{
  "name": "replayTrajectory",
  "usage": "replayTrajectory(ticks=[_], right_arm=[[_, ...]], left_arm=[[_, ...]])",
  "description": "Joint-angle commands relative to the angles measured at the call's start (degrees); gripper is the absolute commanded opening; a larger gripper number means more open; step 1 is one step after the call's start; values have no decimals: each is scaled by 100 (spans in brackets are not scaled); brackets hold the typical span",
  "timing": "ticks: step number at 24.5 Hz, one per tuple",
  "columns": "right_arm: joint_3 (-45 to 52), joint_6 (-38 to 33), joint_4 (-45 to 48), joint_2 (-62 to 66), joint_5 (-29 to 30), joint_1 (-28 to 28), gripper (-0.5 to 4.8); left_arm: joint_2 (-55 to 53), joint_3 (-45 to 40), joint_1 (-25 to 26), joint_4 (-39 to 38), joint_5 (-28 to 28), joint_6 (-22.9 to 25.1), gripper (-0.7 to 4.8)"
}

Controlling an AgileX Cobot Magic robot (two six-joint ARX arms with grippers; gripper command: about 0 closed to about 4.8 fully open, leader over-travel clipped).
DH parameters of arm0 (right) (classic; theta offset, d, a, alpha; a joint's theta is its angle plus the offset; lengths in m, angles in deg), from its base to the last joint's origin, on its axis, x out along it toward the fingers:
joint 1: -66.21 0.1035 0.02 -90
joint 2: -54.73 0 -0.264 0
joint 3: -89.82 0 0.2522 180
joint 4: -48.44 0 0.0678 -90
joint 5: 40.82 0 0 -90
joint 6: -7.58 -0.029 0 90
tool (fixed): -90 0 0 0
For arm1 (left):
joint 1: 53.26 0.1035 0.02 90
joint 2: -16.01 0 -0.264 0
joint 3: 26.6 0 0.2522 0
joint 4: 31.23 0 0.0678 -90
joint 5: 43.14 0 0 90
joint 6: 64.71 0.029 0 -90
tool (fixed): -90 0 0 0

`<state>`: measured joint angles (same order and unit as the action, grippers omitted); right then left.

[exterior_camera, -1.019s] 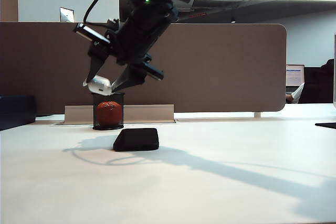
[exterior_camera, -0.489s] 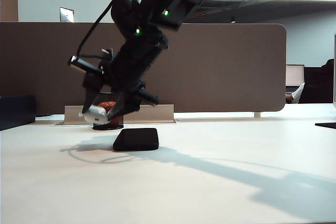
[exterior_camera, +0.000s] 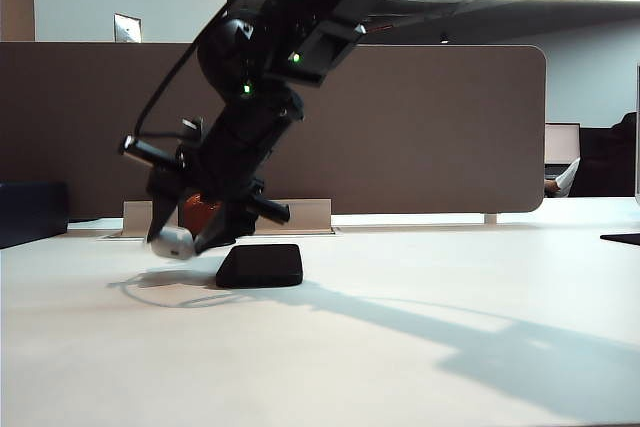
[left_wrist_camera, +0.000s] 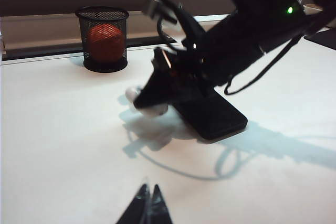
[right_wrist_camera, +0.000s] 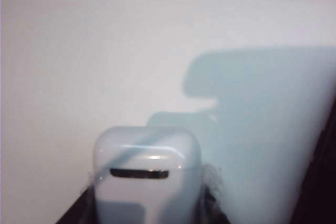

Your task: Find the wireless headphone case on the desktop and place it on the left side of the phone.

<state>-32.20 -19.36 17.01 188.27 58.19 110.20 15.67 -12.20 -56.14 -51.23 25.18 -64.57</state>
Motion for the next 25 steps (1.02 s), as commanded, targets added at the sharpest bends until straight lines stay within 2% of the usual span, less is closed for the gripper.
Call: replayTrajectory(ticks=[1,11,14,16,17,18,21,24,25], right_arm=[[-15,37,-79,22,-11,44,62],[-13,42,-74,83,-151,55,64],[-13,39,-74,83,-140,55,127],[-13,39,-70,83,-138,52,129],[-13,39,-61,81,-138,52,149],[-13,37,-52,79,-138,55,195],[-15,37,-55,77,-136,52,203],[-28,35,-57,68,-42,55,267],[-59,37,-70,68,24,48,267]], left_arm=[[-2,24,9,74,-26,-15,-5],[-2,26,9,72,-24,-17,-5],[-4,26,9,72,-24,-17,-5],[-4,26,9,72,-24,-15,-5],[-4,26,9,72,-24,-15,-5],[-4,26,9,72,-24,-15,-5],[-4,26,9,72,-24,-15,-5],[-2,26,9,72,-24,-15,-5],[-4,26,9,72,-24,-15,-5]])
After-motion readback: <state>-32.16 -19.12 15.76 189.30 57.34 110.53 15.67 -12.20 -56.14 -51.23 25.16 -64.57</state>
